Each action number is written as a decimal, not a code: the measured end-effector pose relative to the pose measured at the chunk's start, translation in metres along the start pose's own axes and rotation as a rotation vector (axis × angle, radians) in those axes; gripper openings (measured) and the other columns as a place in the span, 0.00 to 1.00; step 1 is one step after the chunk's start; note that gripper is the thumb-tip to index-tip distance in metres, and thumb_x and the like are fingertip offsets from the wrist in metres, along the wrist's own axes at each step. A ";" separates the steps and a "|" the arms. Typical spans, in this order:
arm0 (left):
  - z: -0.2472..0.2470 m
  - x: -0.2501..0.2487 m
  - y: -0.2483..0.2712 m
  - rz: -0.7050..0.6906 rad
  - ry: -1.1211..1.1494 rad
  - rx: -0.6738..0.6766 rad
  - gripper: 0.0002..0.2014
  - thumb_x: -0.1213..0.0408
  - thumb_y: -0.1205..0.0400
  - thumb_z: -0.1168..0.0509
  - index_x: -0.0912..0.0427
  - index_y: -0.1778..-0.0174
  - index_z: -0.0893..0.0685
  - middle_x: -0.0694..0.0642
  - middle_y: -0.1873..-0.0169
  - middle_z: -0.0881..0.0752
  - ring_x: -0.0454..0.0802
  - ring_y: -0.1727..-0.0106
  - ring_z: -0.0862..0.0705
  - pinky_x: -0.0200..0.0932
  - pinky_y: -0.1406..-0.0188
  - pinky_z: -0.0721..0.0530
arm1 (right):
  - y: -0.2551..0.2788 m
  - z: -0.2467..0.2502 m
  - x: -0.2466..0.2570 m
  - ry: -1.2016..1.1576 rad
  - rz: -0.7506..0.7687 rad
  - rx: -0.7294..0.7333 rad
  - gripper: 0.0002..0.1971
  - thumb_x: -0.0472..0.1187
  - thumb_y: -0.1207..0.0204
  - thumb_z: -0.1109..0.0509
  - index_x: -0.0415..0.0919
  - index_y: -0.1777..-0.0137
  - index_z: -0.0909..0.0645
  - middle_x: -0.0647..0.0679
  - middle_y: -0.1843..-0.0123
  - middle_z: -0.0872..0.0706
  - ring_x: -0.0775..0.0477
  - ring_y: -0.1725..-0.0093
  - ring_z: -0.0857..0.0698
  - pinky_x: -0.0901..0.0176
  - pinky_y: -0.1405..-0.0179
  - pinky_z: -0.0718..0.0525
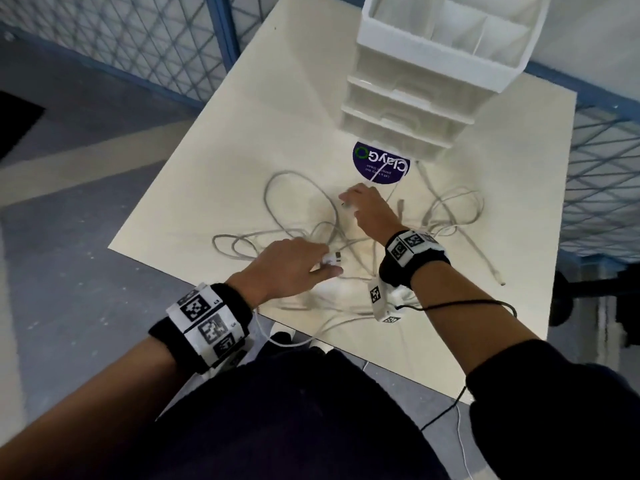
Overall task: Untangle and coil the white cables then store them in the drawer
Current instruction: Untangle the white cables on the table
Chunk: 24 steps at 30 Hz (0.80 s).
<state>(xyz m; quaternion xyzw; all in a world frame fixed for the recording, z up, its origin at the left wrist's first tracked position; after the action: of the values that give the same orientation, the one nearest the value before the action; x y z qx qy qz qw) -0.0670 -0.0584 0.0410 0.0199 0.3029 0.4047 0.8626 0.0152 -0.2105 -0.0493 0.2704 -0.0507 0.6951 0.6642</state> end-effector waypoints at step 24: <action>0.091 -0.035 -0.068 -0.232 0.843 -0.377 0.16 0.52 0.14 0.53 0.62 0.51 0.29 0.61 0.55 0.22 0.58 0.51 0.23 0.65 0.38 0.26 | 0.077 0.170 0.072 -0.816 0.152 -0.331 0.07 0.36 0.27 0.26 0.34 0.54 0.20 0.35 0.58 0.15 0.39 0.61 0.11 0.49 0.52 0.13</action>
<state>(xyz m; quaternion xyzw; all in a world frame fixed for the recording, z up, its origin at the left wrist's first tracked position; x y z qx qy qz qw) 0.0121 -0.1097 0.1138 -0.3371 0.5480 0.3264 0.6925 -0.0038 -0.2274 0.1493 0.4080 -0.4387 0.5612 0.5711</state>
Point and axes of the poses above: each hand's wrist, its own y-axis away from the middle knuckle, its own z-axis out of the back of the hand, x = y × z, the point moved 7 cm from there along -y, towards the middle knuckle
